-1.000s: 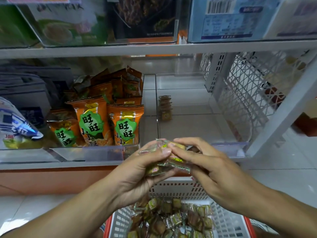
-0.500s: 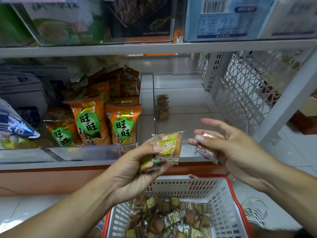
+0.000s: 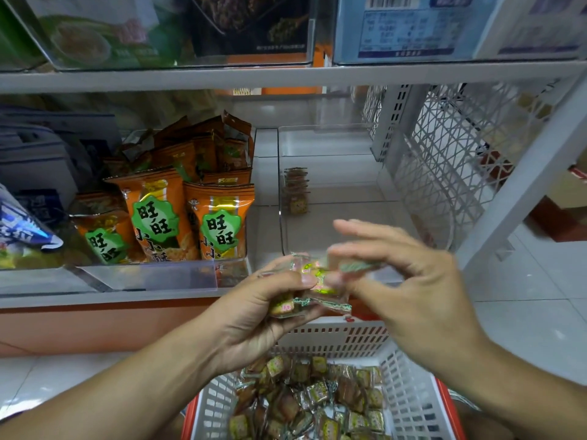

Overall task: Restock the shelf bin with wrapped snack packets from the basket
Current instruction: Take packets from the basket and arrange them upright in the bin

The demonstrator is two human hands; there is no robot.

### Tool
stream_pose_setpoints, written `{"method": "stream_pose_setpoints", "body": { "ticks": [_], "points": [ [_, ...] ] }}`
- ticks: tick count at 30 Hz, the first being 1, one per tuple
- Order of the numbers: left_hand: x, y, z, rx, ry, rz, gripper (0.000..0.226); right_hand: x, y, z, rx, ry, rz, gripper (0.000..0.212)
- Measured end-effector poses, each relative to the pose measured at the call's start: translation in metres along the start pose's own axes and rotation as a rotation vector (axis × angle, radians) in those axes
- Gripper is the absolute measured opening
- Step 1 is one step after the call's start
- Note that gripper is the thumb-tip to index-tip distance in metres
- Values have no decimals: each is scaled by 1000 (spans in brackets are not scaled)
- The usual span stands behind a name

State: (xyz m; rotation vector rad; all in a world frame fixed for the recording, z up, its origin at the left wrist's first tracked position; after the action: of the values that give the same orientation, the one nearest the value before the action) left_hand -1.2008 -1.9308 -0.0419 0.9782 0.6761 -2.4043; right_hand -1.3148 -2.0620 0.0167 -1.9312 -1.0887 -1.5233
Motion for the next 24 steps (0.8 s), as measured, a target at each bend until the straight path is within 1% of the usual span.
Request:
{"method": "stream_pose_setpoints", "body": {
  "ticks": [3,5,6,8,11,13,15,16,18,21,24],
  "points": [
    [-1,2,2,26,-50,38,39,-11,-8,16,138,-44,106,38],
    [-3,2,2,5,-58,63,34,-11,-8,20,215,-18,110,35],
    [-4,2,2,-8,-58,76,31,-10,-8,20,229,-1,107,32],
    [-5,2,2,-22,-57,96,35,-9,-7,18,222,97,123,33],
    [-6,2,1,-32,-53,129,54,-10,-5,18,247,328,246,51],
    [-7,2,-1,-42,-44,150,62,-15,-2,18,246,359,349,55],
    [-9,3,-2,-53,-23,178,69,-22,2,18,237,373,481,46],
    [-9,4,-4,-63,-6,197,72,-24,2,19,251,418,554,41],
    [-12,5,-7,-84,18,231,76,-27,3,21,313,523,668,39],
    [-14,6,-9,-85,-1,237,75,-25,9,15,334,623,697,48],
    [-16,8,-10,-86,-39,248,65,-23,18,10,323,708,718,47]
  ]
}}
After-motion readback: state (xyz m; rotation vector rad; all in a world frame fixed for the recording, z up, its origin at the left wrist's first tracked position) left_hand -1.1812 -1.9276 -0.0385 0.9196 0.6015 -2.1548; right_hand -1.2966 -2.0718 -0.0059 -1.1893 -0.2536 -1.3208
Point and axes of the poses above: each hand's wrist, its own y-axis towards the middle knuckle, its own z-axis out of the palm, x = y × z, the point moved 4 cm from there along y, towards the middle knuckle, and after that the axes turned 15 degrees about z, right-handed, at the moved point
